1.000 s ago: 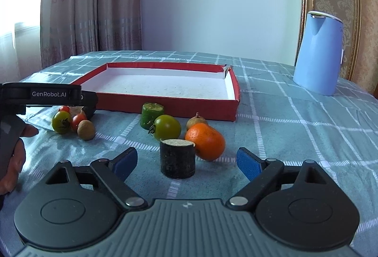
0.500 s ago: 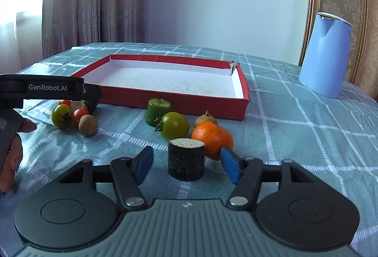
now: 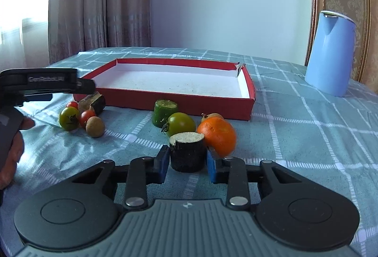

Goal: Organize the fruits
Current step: 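Close the right tool on the dark eggplant slice, then lift the eggplant slice with the right tool while the left tool grasps the green tomato, then carry both held items into the red box and open both tools, then withdraw the right tool while the left tool grasps the red cherry tomato, then grasp the mandarin orange with the right tool while the left holds the tomato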

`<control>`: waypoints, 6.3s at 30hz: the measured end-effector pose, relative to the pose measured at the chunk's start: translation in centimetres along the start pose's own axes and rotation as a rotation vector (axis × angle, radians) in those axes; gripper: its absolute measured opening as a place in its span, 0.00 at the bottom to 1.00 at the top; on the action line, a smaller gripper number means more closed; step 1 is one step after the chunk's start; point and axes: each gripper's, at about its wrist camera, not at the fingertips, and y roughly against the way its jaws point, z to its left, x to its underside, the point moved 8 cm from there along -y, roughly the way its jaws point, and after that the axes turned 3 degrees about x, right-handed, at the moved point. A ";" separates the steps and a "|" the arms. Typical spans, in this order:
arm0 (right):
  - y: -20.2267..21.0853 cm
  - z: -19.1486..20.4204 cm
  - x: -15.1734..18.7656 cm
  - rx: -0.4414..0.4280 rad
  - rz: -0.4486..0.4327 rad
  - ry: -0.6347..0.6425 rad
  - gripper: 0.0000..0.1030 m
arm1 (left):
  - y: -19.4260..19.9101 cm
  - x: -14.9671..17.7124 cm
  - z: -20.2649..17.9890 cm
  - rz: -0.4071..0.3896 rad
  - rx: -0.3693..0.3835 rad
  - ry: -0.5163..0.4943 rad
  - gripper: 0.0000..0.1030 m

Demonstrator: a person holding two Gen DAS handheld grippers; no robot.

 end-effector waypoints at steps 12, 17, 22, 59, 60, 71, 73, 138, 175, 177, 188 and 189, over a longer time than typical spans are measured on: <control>-0.1 0.1 0.0 -0.035 -0.001 -0.015 0.31 | 2.1 1.8 1.7 0.126 0.077 -0.058 1.00; -0.1 0.1 0.1 -0.036 -0.001 -0.017 0.31 | 1.8 2.4 -0.6 0.126 0.070 -0.182 1.00; 0.0 0.1 0.1 -0.036 0.001 -0.014 0.31 | 1.3 2.8 -1.5 0.118 0.054 -0.252 0.90; 1.5 -0.6 -2.3 -0.035 -0.074 0.003 0.31 | 1.6 2.1 -4.4 0.108 0.045 -0.396 0.30; 1.6 -0.8 -2.8 -0.027 -0.087 0.004 0.31 | 1.5 1.7 -4.5 0.103 0.041 -0.393 0.30; -2.8 -2.0 -8.1 0.052 -0.129 0.051 0.31 | -3.0 -2.1 -4.1 0.084 -0.020 -0.334 0.30; -4.0 -2.1 -8.9 0.063 -0.126 0.062 0.31 | -4.2 -2.6 -3.9 0.090 -0.033 -0.318 0.30; -5.8 -10.3 -6.3 0.098 -0.035 -0.272 0.72 | -1.9 -0.6 4.2 0.091 0.034 0.005 0.96; -3.6 -10.4 -4.5 0.131 -0.057 -0.215 0.72 | -2.5 2.0 -0.5 0.209 0.195 -0.244 0.24; -3.0 -10.6 -4.1 0.129 -0.054 -0.222 0.72 | -2.4 1.9 -0.3 0.206 0.191 -0.233 0.24; -0.8 -8.2 -1.6 -0.011 -0.001 -0.116 0.72 | -2.5 1.9 -0.2 0.208 0.195 -0.225 0.24; -1.0 -7.6 -1.7 -0.011 0.000 -0.090 0.72 | -2.4 2.0 -0.2 0.208 0.194 -0.226 0.24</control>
